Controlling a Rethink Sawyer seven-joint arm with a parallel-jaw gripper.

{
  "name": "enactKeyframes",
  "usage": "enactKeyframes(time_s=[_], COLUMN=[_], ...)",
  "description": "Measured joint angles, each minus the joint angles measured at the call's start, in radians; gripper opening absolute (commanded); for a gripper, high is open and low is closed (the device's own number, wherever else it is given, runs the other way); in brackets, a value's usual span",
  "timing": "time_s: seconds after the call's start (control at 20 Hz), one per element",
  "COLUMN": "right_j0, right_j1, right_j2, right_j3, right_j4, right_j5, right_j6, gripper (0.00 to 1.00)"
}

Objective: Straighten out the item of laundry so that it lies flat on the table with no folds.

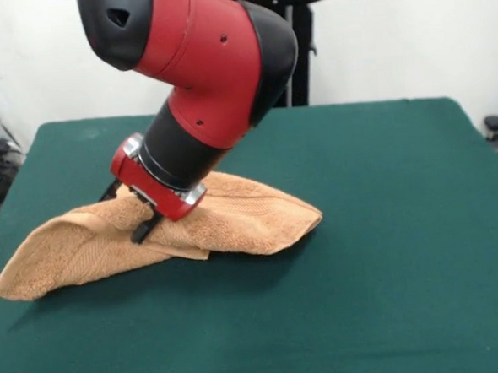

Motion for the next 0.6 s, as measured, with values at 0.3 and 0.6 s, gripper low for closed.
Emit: enactKeyframes(time_s=[0.3, 0.6], right_j0=[0.000, 0.000], right_j1=[0.003, 0.009], right_j2=[0.008, 0.008], right_j3=[0.000, 0.000], right_j4=[0.000, 0.000], right_j5=[-0.011, -0.051], right_j6=[0.000, 0.000], gripper=[1.00, 1.00])
